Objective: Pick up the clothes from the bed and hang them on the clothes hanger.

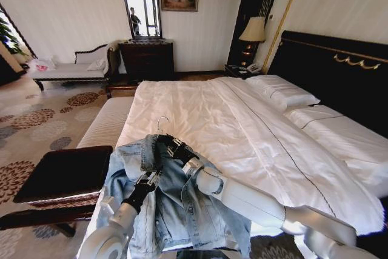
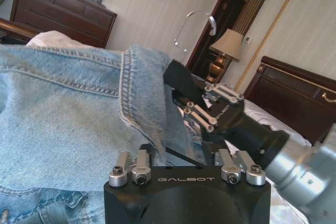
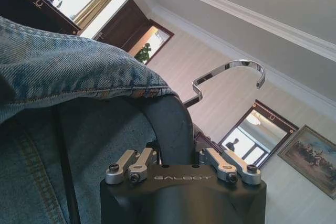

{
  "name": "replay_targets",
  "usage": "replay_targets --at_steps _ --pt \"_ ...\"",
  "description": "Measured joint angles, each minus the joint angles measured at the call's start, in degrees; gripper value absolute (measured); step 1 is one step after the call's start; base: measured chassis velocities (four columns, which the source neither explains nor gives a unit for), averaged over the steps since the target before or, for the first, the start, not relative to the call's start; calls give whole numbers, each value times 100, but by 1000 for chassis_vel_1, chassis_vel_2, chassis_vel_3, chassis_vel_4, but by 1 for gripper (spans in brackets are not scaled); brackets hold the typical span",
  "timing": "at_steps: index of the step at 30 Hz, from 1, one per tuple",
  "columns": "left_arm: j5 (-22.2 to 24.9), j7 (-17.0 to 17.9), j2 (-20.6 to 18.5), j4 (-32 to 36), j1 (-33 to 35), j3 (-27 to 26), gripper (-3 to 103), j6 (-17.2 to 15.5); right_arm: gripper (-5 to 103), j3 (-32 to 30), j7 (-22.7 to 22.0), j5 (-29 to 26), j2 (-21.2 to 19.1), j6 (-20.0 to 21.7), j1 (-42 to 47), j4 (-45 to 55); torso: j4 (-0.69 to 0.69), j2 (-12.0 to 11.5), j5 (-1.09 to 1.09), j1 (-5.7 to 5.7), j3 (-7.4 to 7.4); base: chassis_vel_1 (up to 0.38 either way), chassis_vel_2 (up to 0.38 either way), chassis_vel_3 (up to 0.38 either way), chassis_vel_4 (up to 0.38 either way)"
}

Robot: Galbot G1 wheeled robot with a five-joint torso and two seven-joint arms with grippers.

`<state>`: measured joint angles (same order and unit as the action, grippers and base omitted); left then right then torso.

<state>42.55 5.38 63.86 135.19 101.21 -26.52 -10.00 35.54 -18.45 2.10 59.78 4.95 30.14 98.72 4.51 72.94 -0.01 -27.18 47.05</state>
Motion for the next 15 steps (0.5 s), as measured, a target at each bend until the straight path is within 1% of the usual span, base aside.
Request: replay_targets --at_steps 2,3,4,6,7,8,9,10,11,12,13,14,15 --pt "-30 -17 -10 83 89 -56 53 0 30 -4 -1 11 4 -13 3 -9 0 0 0 0 0 0 0 0 0" --pt "-58 -31 -20 165 175 -110 58 4 30 -8 -3 16 6 -22 4 -16 0 0 1 0 0 0 0 0 0" --pt "-128 -43 -52 364 374 -270 64 35 30 -19 -9 24 11 -40 5 -24 0 0 0 0 0 0 0 0 0" --pt "-160 -9 -114 575 549 -515 75 43 30 -30 -12 27 9 -56 5 -24 -1 0 1 1 0 0 0 0 0" --pt "-160 -9 -114 575 549 -515 75 43 30 -30 -12 27 9 -56 5 -24 -1 0 1 1 0 0 0 0 0" --pt "-169 38 -169 675 626 -698 81 36 30 -44 -13 29 2 -68 7 -24 -1 0 1 1 0 0 0 0 0" --pt "-176 85 -216 723 663 -855 81 27 30 -55 -14 32 -5 -75 10 -23 -1 0 1 1 0 0 0 0 0" --pt "-136 190 -350 778 710 -1250 91 -9 30 -105 -16 47 -44 -92 41 -7 -1 0 0 1 0 0 0 0 0" --pt "-91 227 -408 784 715 -1382 91 -21 30 -123 -16 52 -57 -96 53 1 -1 0 1 1 0 0 0 0 0" --pt "-91 227 -408 784 715 -1382 91 -21 30 -123 -16 52 -57 -96 53 1 -1 0 1 1 0 0 0 0 0" --pt "41 293 -538 785 716 -1654 96 -55 30 -185 -18 73 -101 -109 93 26 1 0 0 0 0 0 0 0 0" --pt "89 308 -579 782 717 -1742 96 -63 30 -198 -19 77 -108 -111 102 30 1 0 -1 0 0 0 0 0 0" --pt "126 313 -614 777 718 -1810 99 -68 30 -225 -20 83 -123 -114 122 40 1 0 -1 0 0 0 0 0 0"
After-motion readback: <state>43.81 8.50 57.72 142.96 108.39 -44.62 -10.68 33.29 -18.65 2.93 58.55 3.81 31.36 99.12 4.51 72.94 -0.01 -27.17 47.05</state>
